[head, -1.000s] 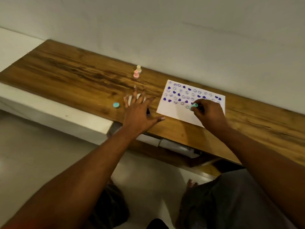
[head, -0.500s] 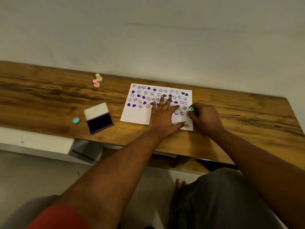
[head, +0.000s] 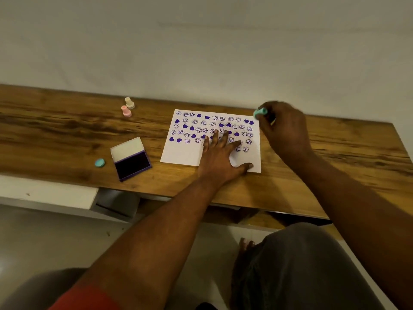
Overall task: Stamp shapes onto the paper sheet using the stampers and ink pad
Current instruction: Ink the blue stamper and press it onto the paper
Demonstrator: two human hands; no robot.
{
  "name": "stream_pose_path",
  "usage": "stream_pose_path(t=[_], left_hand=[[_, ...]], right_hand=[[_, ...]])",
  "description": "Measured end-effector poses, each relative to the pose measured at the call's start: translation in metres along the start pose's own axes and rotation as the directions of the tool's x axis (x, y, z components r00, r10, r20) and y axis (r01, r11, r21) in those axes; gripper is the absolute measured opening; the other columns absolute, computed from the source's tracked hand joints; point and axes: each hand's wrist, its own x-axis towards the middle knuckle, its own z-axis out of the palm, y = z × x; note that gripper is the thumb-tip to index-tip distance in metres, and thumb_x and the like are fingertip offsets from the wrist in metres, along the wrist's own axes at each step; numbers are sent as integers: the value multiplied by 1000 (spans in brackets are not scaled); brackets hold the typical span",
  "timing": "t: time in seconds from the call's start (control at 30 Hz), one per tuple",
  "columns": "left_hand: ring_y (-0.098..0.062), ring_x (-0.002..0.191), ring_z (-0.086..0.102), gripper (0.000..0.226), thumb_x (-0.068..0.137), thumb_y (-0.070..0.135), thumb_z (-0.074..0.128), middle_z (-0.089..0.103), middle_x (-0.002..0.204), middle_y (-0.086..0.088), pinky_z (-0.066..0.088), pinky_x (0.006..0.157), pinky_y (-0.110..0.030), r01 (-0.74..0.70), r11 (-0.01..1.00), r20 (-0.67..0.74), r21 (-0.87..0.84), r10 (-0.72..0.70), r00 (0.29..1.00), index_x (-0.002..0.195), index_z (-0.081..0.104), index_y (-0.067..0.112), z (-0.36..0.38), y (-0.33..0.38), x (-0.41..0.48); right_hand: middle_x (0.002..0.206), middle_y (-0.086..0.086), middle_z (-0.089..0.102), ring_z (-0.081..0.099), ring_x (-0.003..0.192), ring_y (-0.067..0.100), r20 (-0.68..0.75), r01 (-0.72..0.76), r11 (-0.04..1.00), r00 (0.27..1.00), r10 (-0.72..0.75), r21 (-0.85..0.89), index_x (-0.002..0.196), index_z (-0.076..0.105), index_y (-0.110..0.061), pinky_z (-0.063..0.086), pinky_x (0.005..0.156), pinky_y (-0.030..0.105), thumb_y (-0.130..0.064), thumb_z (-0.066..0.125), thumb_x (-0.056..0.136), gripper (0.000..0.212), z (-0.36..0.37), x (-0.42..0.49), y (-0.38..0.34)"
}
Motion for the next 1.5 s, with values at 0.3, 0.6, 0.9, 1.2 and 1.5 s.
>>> stream_pose_path(t=[0.3, 0.6, 0.9, 1.2, 1.5], left_hand=[[-25, 162, -5, 94, 79, 90, 52, 15, 175, -2, -14, 126, -45, -5, 1000, -6, -4, 5, 1000, 157, 42, 39, 1, -2, 0], [-25, 162, -6, 95, 79, 88, 56, 14, 175, -3, -12, 127, -44, 0, 1000, 7, -28, 0, 1000, 158, 41, 37, -2, 1, -1], [-27, 162, -4, 93, 80, 85, 60, 13, 175, -3, -12, 126, -48, 52, 999, 58, -9, -52, 997, 158, 40, 39, -10, 9, -3], [-29, 162, -5, 95, 82, 88, 53, 5, 175, -7, -8, 127, -48, 37, 998, 64, 47, -40, 997, 160, 37, 36, -29, 16, -4], [-24, 162, 2, 90, 87, 85, 49, 14, 174, -2, -11, 123, -42, 131, 991, -107, 9, -130, 986, 159, 40, 32, -97, -62, -58]], right_hand=[[113, 19, 72, 67, 98, 38, 327, -94, 956, 927, 186, -278, 126, 64, -8, 50, 75, 39, -28, 57, 101, 33, 51, -41, 21], [115, 17, 72, 68, 98, 35, 291, -150, 969, 935, 204, -197, 125, 65, -8, 53, 77, 39, -27, 60, 100, 32, 50, -46, 20], [107, 11, 74, 69, 92, 27, 342, -256, 965, 903, 259, -54, 122, 68, -9, 48, 71, 31, -28, 67, 97, 31, 39, -42, 19], [76, -3, 59, 48, 56, 5, 327, -656, 95, 490, 808, 749, 116, 71, -4, 37, 46, 20, -17, 62, 101, 22, 6, -36, 20], [79, 0, 65, 60, 45, 2, 348, -700, 202, 558, 754, 685, 111, 67, -4, 46, 44, 17, -24, 67, 99, 23, 30, -29, -36]])
